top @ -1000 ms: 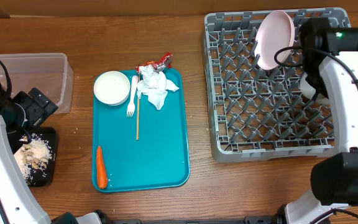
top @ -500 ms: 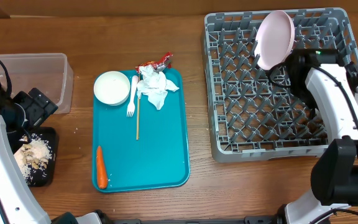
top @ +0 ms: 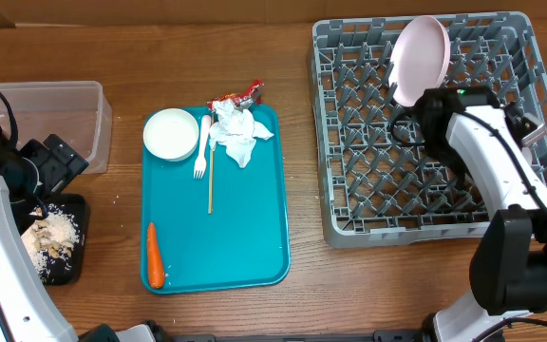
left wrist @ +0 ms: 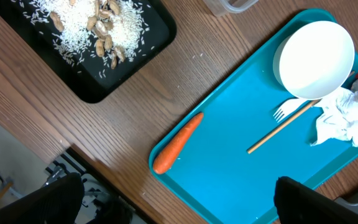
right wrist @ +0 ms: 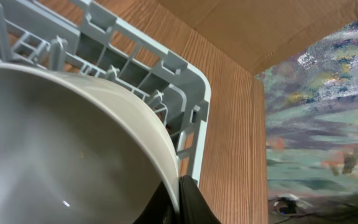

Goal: Sort waste into correct bins and load items into the dishwasher rack
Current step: 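Lower the bowl into the rack and release it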

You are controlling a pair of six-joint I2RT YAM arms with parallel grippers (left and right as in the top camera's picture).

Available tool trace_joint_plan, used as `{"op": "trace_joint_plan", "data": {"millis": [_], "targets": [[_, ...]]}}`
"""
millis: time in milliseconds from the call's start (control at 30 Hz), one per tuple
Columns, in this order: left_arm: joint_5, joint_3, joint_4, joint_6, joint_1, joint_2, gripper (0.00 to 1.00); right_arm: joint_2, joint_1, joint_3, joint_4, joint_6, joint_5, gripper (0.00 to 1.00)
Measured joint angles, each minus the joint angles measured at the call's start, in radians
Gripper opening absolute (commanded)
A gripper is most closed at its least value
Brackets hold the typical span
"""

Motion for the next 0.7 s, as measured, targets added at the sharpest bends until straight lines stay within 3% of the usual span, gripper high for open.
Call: {"op": "trace_joint_plan", "data": {"millis": [700], "targets": [[0.000,0.000,0.000,0.000,0.000,0.000,1.00,0.000,0.089,-0.011,0.089,-0.147,0.042,0.05]]}}
